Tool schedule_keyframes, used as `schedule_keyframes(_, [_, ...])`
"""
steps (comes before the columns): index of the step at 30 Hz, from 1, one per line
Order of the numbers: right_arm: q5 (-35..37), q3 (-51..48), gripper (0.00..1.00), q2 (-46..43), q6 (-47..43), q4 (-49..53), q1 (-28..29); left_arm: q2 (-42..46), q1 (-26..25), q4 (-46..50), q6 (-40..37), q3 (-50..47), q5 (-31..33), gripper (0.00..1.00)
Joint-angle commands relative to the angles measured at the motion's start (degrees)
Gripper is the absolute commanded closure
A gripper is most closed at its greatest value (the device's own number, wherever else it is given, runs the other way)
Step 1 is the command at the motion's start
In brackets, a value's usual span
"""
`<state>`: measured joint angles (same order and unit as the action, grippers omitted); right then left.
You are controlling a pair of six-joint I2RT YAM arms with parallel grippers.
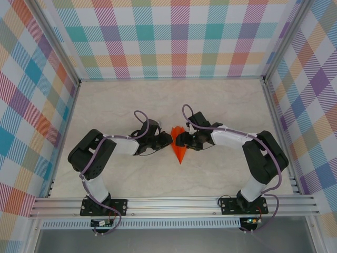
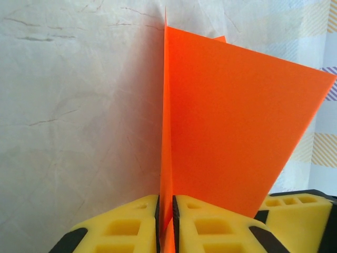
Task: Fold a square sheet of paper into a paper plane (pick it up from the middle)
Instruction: Move a paper plane to the center of the table.
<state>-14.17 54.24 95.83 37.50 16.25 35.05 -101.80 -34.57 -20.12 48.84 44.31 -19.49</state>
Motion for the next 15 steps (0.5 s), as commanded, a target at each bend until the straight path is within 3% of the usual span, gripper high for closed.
schedule_keyframes(1, [0.65, 1.78, 0.36, 1.02, -2.05, 0.82, 0.46, 1.44, 0.55, -0.08, -0.29, -0.92, -0.29, 0.84])
schedule_keyframes(15, [1.12, 3.47, 0.3, 3.14, -6.15, -0.29, 0.46, 0.44, 0.55, 0.78, -0.66, -0.2, -0.29, 0.85])
